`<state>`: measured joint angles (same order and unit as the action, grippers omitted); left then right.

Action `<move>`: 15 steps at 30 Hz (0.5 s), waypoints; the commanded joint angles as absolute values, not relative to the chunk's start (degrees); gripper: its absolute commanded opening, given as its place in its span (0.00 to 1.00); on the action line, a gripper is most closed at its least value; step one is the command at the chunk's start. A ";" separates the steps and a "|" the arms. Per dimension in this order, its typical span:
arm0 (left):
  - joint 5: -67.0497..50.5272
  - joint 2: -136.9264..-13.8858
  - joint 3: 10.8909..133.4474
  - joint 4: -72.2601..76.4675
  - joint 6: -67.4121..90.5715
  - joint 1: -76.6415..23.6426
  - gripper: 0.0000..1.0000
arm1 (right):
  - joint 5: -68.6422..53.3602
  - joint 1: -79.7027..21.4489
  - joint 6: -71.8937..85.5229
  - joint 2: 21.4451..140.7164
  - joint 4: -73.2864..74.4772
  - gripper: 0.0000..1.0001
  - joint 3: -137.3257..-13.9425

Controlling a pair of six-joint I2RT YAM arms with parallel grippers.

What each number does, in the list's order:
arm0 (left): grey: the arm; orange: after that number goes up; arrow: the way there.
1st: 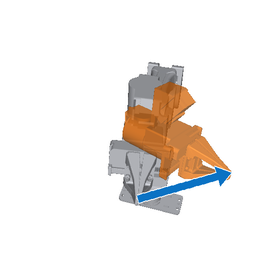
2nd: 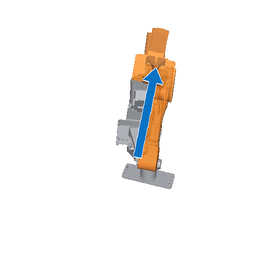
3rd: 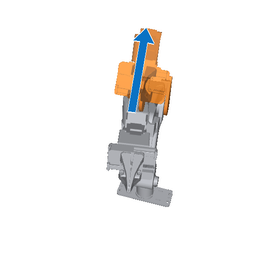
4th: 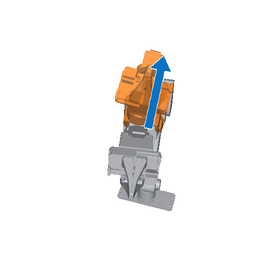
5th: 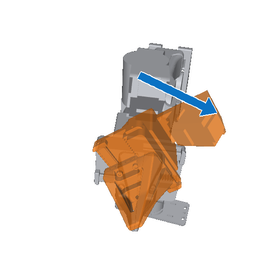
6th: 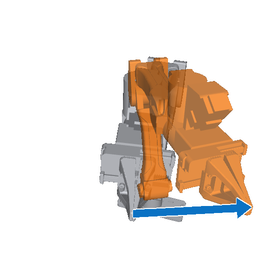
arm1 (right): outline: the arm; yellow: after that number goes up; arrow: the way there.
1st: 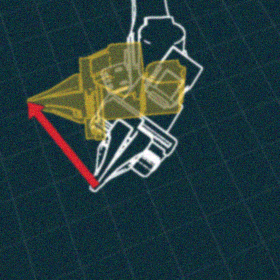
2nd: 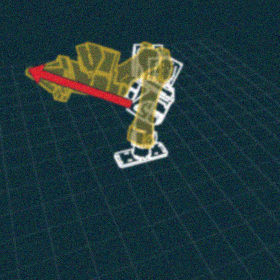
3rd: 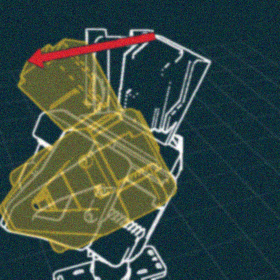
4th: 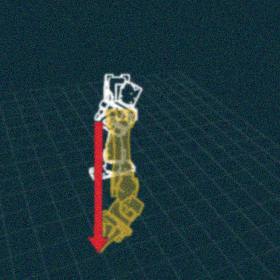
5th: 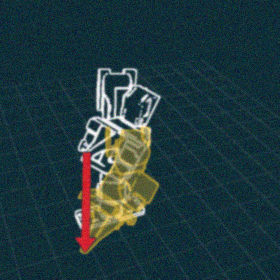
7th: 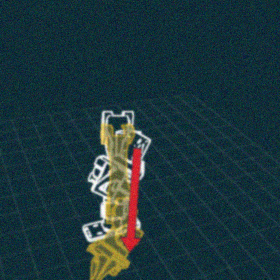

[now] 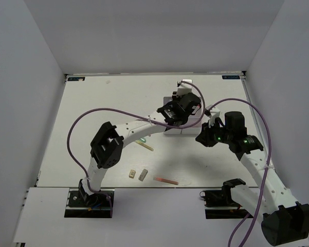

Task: Sort the stationery into containers
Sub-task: Place the stationery in the storage box.

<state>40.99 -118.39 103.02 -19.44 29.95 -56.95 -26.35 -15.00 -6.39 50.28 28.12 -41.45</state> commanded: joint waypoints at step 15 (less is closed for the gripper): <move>44.56 -117.68 102.92 -17.66 24.87 -54.49 0.00 | -27.69 -14.85 -6.68 49.39 27.16 0.25 -41.57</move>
<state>43.94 -118.52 101.75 -16.93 24.01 -54.96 -26.39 -15.00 -6.39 50.28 28.14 -41.45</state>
